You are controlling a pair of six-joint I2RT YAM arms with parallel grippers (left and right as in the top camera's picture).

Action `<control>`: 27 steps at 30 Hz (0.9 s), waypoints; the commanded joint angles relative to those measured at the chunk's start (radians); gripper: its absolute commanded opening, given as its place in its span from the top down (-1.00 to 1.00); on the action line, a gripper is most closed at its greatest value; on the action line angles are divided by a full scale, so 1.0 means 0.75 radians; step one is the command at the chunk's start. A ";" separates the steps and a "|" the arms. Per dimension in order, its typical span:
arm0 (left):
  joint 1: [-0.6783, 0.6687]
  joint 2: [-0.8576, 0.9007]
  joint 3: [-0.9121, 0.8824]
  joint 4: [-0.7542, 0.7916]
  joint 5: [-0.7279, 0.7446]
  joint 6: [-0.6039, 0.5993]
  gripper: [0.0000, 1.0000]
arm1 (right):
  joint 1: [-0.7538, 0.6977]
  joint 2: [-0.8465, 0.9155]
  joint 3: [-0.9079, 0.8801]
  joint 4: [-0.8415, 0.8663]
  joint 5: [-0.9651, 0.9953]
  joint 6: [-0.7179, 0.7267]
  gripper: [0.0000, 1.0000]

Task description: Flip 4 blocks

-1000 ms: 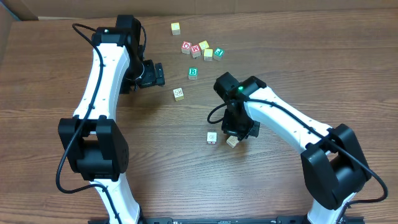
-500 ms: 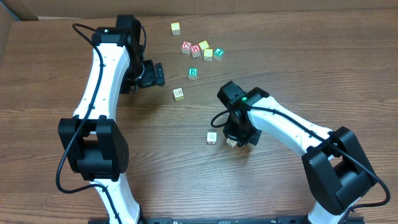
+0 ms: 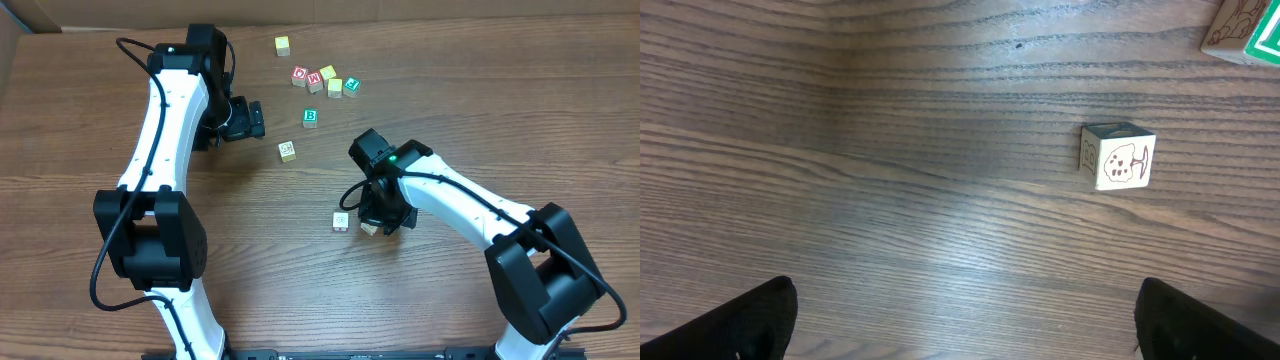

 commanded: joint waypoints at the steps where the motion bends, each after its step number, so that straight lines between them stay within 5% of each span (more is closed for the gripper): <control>1: -0.004 -0.028 -0.001 0.001 -0.004 -0.028 -1.00 | 0.001 0.005 0.091 -0.015 -0.011 -0.066 0.81; 7: -0.004 -0.028 -0.001 0.001 -0.004 -0.028 -1.00 | -0.009 0.005 0.188 -0.126 -0.011 -0.045 0.79; 12: -0.004 -0.028 -0.001 0.001 -0.004 -0.028 -1.00 | -0.010 0.005 0.171 -0.223 0.040 0.175 0.84; 27: -0.004 -0.028 -0.001 0.001 -0.004 -0.028 -0.99 | 0.002 0.005 -0.009 -0.108 0.024 0.327 0.89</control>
